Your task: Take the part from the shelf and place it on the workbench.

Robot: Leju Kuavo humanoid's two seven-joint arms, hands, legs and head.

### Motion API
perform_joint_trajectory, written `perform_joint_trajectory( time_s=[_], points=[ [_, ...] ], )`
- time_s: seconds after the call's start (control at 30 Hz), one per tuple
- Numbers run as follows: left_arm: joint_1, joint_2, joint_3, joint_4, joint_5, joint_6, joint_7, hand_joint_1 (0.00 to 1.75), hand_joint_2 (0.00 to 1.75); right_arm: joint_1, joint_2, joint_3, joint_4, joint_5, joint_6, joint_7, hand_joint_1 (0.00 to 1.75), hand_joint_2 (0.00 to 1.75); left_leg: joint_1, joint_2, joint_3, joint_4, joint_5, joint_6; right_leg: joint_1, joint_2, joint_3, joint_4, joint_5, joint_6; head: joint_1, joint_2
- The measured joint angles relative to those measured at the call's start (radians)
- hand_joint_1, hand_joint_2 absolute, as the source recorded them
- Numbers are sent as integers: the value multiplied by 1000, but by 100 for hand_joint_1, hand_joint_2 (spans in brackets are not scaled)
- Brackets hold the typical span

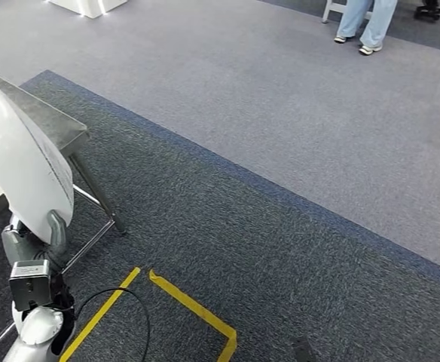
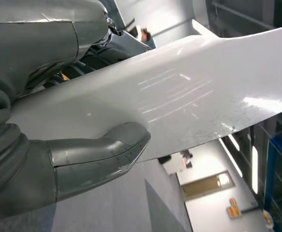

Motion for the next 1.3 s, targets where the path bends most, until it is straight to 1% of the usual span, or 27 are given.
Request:
perform_joint_trajectory(
  time_s=[0.07, 0.13, 0.17, 0.23, 0.27, 0.3, 0.33, 0.37, 0.4, 0.43, 0.47, 0.53, 0.6, 0.67, 0.7, 0.73, 0.8, 0.87, 0.9, 0.93, 0.97, 1.03, 1.1, 1.17, 1.2, 1.23, 1.3],
  points=[
    [0, 0, 0, 0, 0, 0, 0, 175, 175, -1, 0, 0, 0, 0, 0, 0, 0, 0, 1, -23, -5, 6, -1, -11, -2, 32, 42, -80, 21, -2, -1, 0],
    [2, 0, 1, 0, 1, 0, 0, 175, 175, -1, 0, 0, 0, 1, 0, 1, 0, 0, 4, -44, -12, 5, 3, -23, -1, 23, 51, -87, 18, -8, -1, 0],
    [4, 1, 1, 0, 1, 0, 0, 175, 175, -2, 1, 0, 0, 1, 0, 1, 0, 0, 5, -39, -15, 7, 1, -29, -1, 12, 53, -90, 20, -14, -2, 0],
    [2, 1, 2, 0, 1, 0, 0, 175, 175, -4, 3, 1, 0, 2, 0, 1, 0, 0, 4, 10, -33, 49, -28, -39, -3, -11, 57, -97, 23, -27, -8, 0],
    [0, 1, 2, 0, 1, 0, 0, 175, 175, -4, 3, 2, 0, 2, 0, 0, 0, 0, 4, 43, -54, 99, -57, -44, -3, -25, 59, -99, 22, -32, -12, 0],
    [-2, 1, 2, 0, 1, 0, 0, 175, 175, -2, 3, 3, 0, 2, 0, 1, 0, 0, 5, 64, -85, 168, -90, -49, -2, -39, 61, -99, 20, -36, -15, 0],
    [-1, 1, 1, 1, 1, 0, 0, 175, 175, 0, 3, 4, 0, 2, 0, 1, 0, 0, 7, 72, -116, 235, -116, -53, -1, -54, 62, -99, 18, -38, -15, 0],
    [0, 1, 1, 1, 1, 0, 0, 175, 175, 2, 3, 5, 0, 2, 0, 1, 0, 0, 8, 75, -138, 281, -128, -56, -1, -70, 63, -99, 15, -39, -15, 0],
    [0, 1, 1, 1, 1, 0, 0, 175, 175, 2, 3, 6, 0, 3, 0, 2, 0, 0, 9, 76, -142, 291, -120, -57, 0, -84, 66, -99, 12, -39, -15, 0],
    [1, 1, 2, 1, 1, 0, 0, 175, 175, 2, 3, 7, 0, 3, 0, 2, 0, 0, 10, 79, -126, 258, -93, -57, 0, -97, 70, -99, 9, -38, -15, 0],
    [0, 1, 2, 1, 1, 0, 0, 175, 175, 1, 3, 8, 0, 3, 0, 2, 0, 0, 9, 89, -93, 192, -55, -55, 0, -109, 76, -99, 5, -35, -15, 0],
    [-2, 1, 1, 1, 1, 0, 0, 175, 175, -1, 3, 9, 0, 3, 0, 3, 0, 0, 0, 137, -28, 63, -9, -46, 5, -132, 87, -98, -5, -26, -16, 0],
    [-4, 1, 1, 2, 1, 0, 0, 175, 175, -3, 3, 10, 0, 3, 1, 3, 0, 0, -9, 165, -10, 17, -7, -32, 11, -154, 93, -98, -12, -17, -14, 0],
    [-4, 2, 2, 2, 1, 0, 0, 175, 175, -6, 3, 11, 0, 3, 1, 3, 0, 0, -9, 144, -14, 13, -7, -18, 12, -174, 95, -100, -18, -8, -11, 0],
    [-3, 2, 2, 1, 1, 0, 0, 175, 175, -9, 3, 12, 0, 3, 1, 3, 0, 0, -7, 131, -13, 11, -6, -12, 10, -163, 93, -94, -27, -2, -8, 0],
    [-4, 2, 2, 1, 0, 0, 0, 175, 175, -12, 3, 13, 0, 3, 1, 2, 0, 0, -4, 119, -12, 8, -4, -5, 8, -139, 82, -70, -43, 3, -6, 0],
    [-7, 1, 2, 1, -1, 0, 0, 175, 175, -13, 3, 14, -1, 3, 1, 2, 0, 0, -1, 97, -12, 6, -2, 5, 5, -73, 27, 43, -97, 8, 1, 0],
    [-6, 1, 2, 1, -1, 0, 0, 175, 175, -7, 3, 15, 0, 3, 1, 3, 0, 0, -2, 69, -11, 6, -2, 9, 4, -47, -47, 173, -136, 9, 4, 0],
    [-6, 1, 2, 1, -2, 0, 0, 175, 175, -4, 3, 15, 0, 3, 1, 3, 0, 0, -3, 53, -11, 7, -2, 9, 4, -44, -69, 198, -130, 8, 4, 0],
    [-5, 1, 2, 1, -2, 0, 0, 175, 175, -2, 3, 15, 0, 3, 1, 3, 0, 0, -4, 37, -10, 7, -2, 9, 5, -41, -72, 181, -103, 5, 4, 0],
    [-5, 1, 2, 1, -2, 0, 0, 175, 175, -1, 3, 15, 0, 3, 1, 3, 0, 0, -4, 21, -8, 7, -3, 9, 5, -33, -56, 127, -60, 1, 4, 0],
    [-6, 1, 2, 1, -2, 0, 0, 175, 175, -2, 3, 15, 0, 2, 1, 4, 0, 0, -4, -6, -7, 9, -4, 6, 2, 11, -3, -13, 11, -10, 3, 0],
    [-7, 1, 2, 1, -2, 0, 0, 175, 175, -3, 3, 15, 0, 2, 1, 5, 0, 0, 1, -30, -13, 10, -2, -5, 2, 46, 32, -83, 28, -15, 2, 0],
    [-5, 1, 2, 1, -2, 0, 0, 175, 175, -4, 3, 15, 0, 2, 1, 7, 0, 0, 6, -52, -18, 6, 3, -21, 4, 35, 43, -91, 27, -17, 1, 0],
    [-3, 1, 2, 1, -2, 0, 0, 175, 175, -5, 3, 15, 0, 2, 2, 7, 0, 0, 7, -52, -19, 7, 2, -27, 2, 23, 46, -97, 29, -22, 1, 0],
    [-2, 2, 2, 1, -2, 0, 0, 175, 175, -7, 3, 15, 0, 2, 2, 7, 0, 0, 5, -35, -25, 18, -7, -33, 0, 11, 50, -103, 32, -26, -2, 0],
    [-7, 2, 2, 1, -2, 0, 0, 175, 175, -7, 3, 16, 0, 2, 2, 7, 0, 0, 2, 24, -62, 103, -56, -45, -3, -18, 56, -111, 34, -33, -8, 0]
  ],
)
